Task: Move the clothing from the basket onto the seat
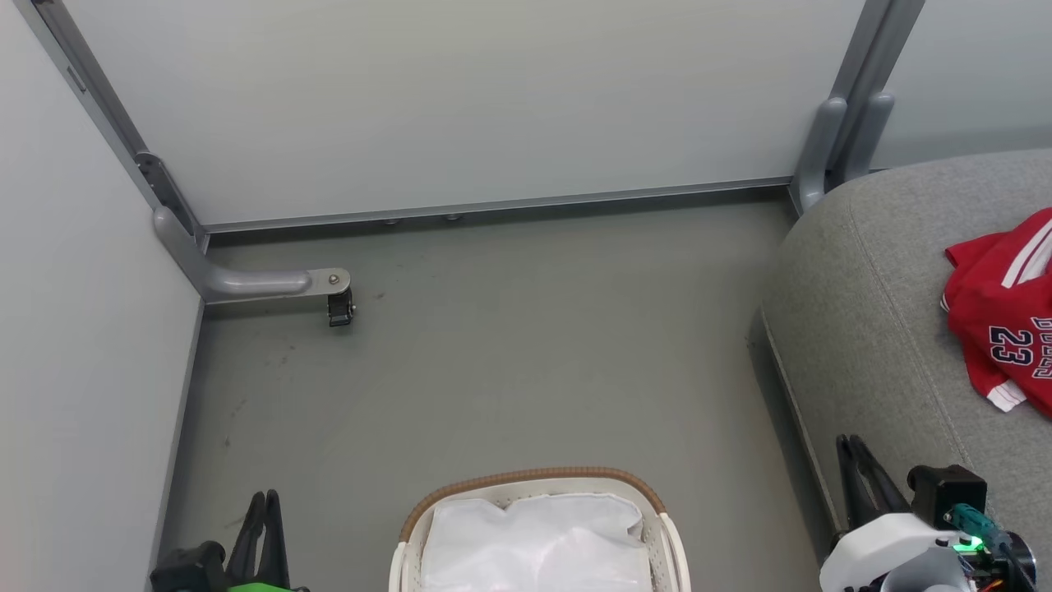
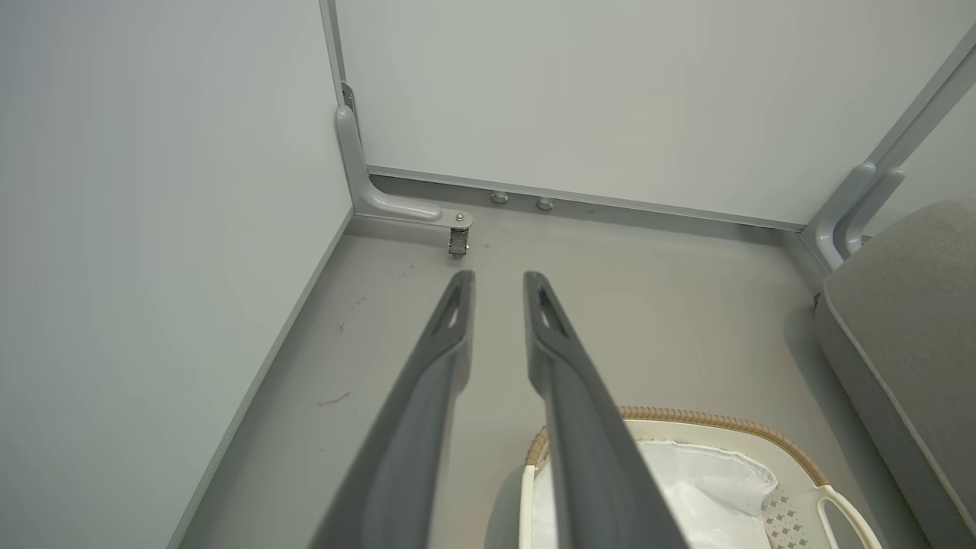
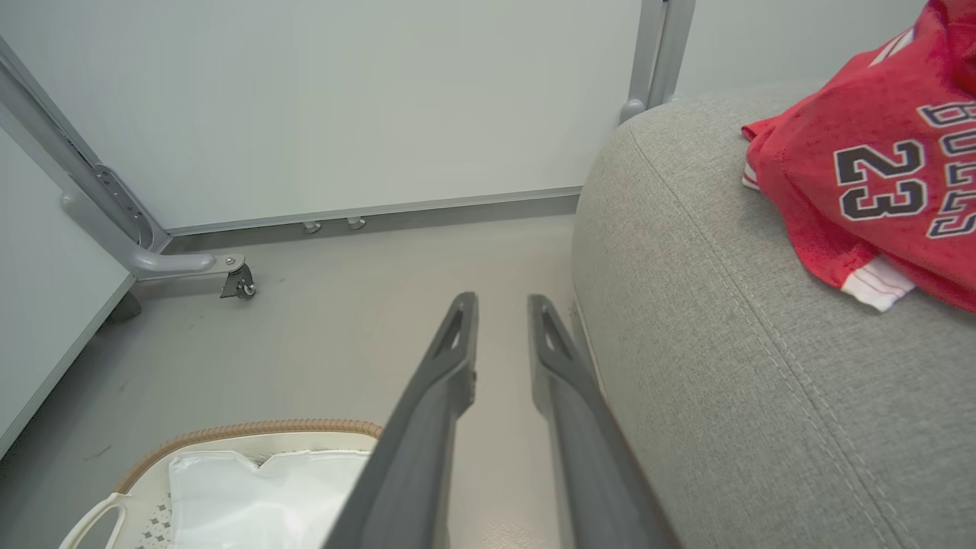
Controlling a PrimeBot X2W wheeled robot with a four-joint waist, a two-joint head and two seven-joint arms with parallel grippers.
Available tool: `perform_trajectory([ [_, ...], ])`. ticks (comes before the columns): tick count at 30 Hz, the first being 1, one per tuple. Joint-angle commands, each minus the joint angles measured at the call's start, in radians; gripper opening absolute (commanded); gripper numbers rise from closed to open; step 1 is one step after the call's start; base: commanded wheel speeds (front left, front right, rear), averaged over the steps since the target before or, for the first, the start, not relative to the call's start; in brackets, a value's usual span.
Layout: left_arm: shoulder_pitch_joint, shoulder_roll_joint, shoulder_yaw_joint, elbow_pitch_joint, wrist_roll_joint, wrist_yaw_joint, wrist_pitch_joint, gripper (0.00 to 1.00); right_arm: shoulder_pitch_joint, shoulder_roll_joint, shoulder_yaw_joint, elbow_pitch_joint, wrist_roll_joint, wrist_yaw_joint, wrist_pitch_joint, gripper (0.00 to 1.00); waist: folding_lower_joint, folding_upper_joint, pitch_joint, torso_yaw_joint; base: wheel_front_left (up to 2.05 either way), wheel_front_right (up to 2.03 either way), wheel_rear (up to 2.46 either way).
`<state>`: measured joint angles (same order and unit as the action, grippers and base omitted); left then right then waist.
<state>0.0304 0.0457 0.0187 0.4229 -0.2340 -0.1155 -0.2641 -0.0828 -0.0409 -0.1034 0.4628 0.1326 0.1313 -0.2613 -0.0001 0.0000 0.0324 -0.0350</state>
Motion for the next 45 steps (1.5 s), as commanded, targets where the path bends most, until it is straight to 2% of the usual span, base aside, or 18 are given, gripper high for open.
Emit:
perform_trajectory([
  [1,0.000,-0.001,0.000,0.007,-0.001,0.000,0.000,0.00,0.003,0.003,0.000,0.007,0.000,0.000,0.001,0.00,0.0001,0.0000,0.000,0.000,0.00,0.00,0.00],
  [22,-0.041,0.001,0.027,-0.042,-0.368,-0.004,0.102,0.00,-0.008,-0.001,-0.004,-0.054,0.393,0.000,0.102,0.00,0.0001,0.0000,-0.005,0.006,0.00,0.00,0.00],
  [45,-0.076,0.003,0.048,-0.086,-0.681,-0.009,0.187,0.00,-0.016,-0.005,-0.006,-0.107,0.730,0.000,0.186,0.00,0.0001,0.0000,-0.010,0.012,0.00,0.00,0.00],
])
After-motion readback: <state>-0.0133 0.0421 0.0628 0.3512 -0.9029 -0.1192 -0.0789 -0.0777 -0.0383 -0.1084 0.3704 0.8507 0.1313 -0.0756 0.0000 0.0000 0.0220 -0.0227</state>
